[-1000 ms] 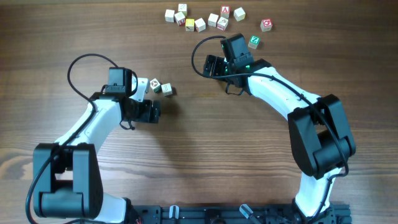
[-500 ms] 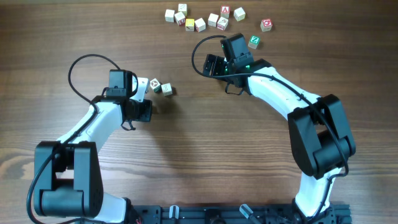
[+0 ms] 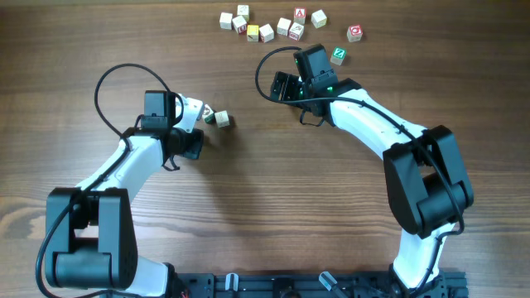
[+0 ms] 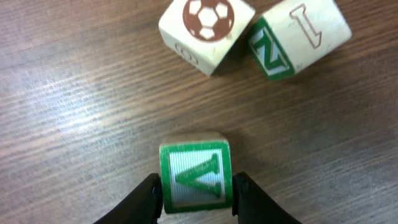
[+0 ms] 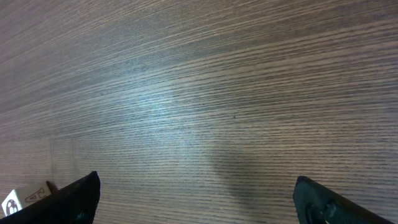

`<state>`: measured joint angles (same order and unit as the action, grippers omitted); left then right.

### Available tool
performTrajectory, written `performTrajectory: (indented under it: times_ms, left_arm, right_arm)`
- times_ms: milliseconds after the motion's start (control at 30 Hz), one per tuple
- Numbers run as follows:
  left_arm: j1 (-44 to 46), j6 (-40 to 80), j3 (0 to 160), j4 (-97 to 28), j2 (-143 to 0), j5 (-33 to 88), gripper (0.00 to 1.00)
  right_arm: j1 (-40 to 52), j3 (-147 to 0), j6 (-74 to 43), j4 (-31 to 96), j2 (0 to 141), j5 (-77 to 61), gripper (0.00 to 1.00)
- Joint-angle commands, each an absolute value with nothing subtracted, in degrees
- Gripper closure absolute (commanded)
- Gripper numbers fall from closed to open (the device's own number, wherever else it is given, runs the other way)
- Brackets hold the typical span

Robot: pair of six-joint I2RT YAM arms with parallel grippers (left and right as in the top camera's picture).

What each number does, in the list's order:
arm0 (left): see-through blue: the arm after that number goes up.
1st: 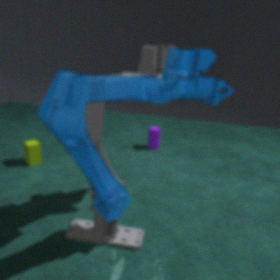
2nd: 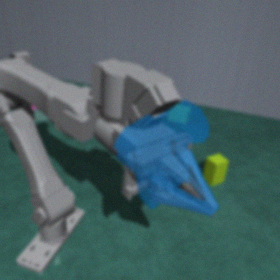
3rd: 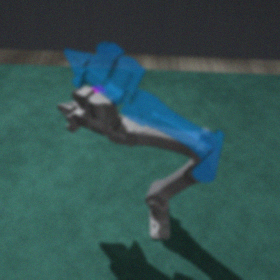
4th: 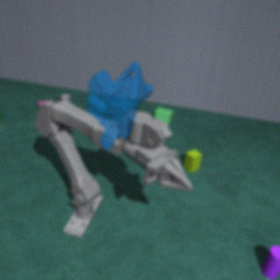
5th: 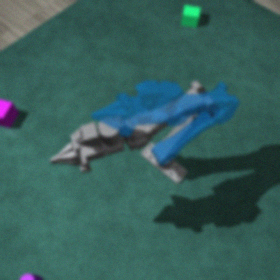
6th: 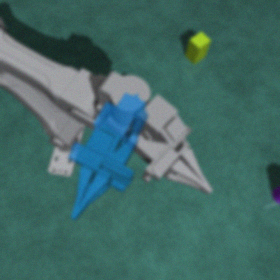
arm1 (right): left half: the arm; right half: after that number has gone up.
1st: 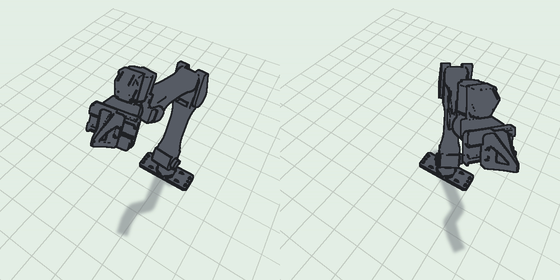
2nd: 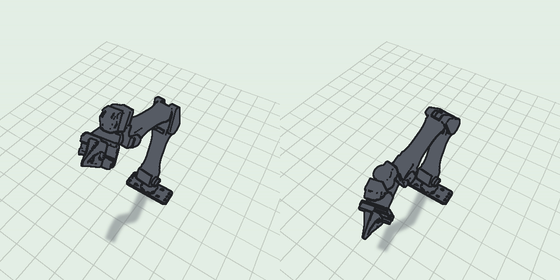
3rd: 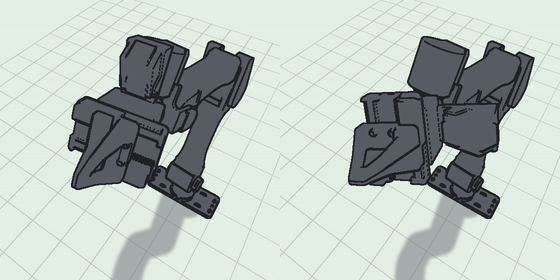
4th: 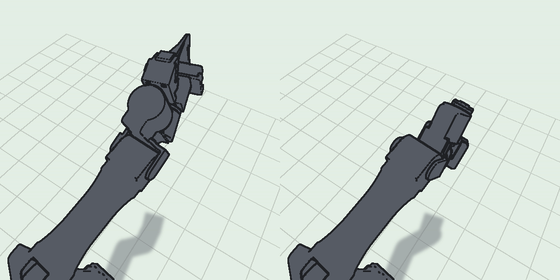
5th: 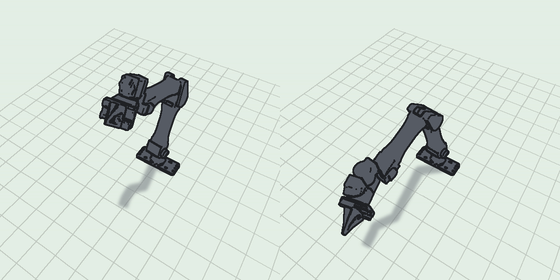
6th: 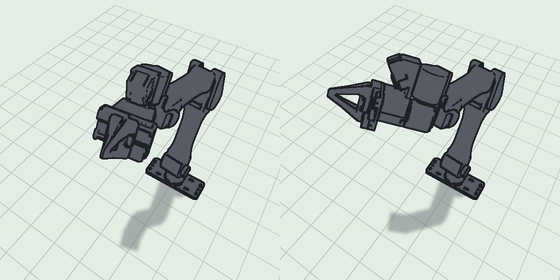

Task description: Form a circle

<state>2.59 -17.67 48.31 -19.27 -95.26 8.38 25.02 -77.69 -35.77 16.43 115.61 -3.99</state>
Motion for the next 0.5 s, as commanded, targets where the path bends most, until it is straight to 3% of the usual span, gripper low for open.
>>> performTrajectory:
  times_ms: [0, 100, 133, 167, 333, 467]
  left_arm:
    - [2.9, -19.4, 47.8, -17.2, -95.8, 8.3, 0.59]
    - [2.9, -19.3, 47.8, -16.5, -95.8, 8.5, 0.56]
    - [2.9, -19.3, 47.8, -16.6, -95.8, 8.5, 0.43]
    - [2.9, -19.3, 47.8, -16.7, -95.8, 8.5, 0.43]
    - [2.9, -19.3, 47.8, -18.2, -95.8, 8.5, 0.71]
    - [2.9, -19.3, 47.8, -18.4, -95.8, 8.5, 0.77]
  right_arm:
    - [25.0, -77.9, -36.2, 15.7, 115.9, -2.9, 0.0]
    - [25.0, -77.9, -36.2, 15.7, 115.9, -2.9, 0.01]
    - [25.0, -77.9, -36.1, 15.7, 115.9, -2.8, 0.0]
    - [25.0, -77.9, -36.2, 15.7, 115.9, -2.6, 0.0]
    - [25.0, -77.9, -36.2, 15.7, 115.9, -2.6, 0.0]
    - [25.0, -77.9, -36.2, 15.7, 115.9, -2.6, 0.0]
